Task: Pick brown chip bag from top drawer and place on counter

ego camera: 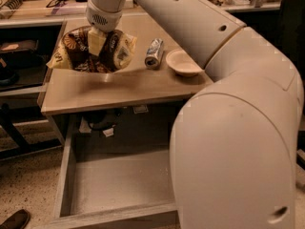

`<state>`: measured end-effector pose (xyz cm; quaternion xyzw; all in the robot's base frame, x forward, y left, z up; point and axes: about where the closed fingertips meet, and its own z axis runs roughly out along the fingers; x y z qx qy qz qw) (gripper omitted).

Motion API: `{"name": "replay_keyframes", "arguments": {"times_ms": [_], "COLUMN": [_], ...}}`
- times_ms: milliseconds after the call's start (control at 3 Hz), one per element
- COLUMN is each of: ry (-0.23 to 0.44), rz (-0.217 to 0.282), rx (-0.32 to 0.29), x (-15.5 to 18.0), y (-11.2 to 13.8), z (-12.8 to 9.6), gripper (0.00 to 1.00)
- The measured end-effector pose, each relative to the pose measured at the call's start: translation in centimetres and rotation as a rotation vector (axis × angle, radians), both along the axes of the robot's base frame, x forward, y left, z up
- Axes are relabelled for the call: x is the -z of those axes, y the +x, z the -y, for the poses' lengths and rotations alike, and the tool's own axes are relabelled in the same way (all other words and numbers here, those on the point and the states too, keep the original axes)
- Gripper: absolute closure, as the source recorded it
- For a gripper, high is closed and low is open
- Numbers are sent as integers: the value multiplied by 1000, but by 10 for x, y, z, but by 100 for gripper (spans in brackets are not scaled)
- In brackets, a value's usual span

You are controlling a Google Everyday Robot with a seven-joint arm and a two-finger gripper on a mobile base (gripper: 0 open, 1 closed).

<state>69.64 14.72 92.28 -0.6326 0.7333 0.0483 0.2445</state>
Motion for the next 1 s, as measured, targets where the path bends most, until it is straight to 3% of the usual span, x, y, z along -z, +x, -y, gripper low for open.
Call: {"name": "replay_keyframes", "arguments": {"times_ms": [333,667,1000], "ry": [8,8,8], "rz": [-55,-55,-55], "rx": [-28,-29,-29], "x": [18,18,18], "y": [7,7,7], "z": [-28,-29,-29], "gripper": [100,100,81]}}
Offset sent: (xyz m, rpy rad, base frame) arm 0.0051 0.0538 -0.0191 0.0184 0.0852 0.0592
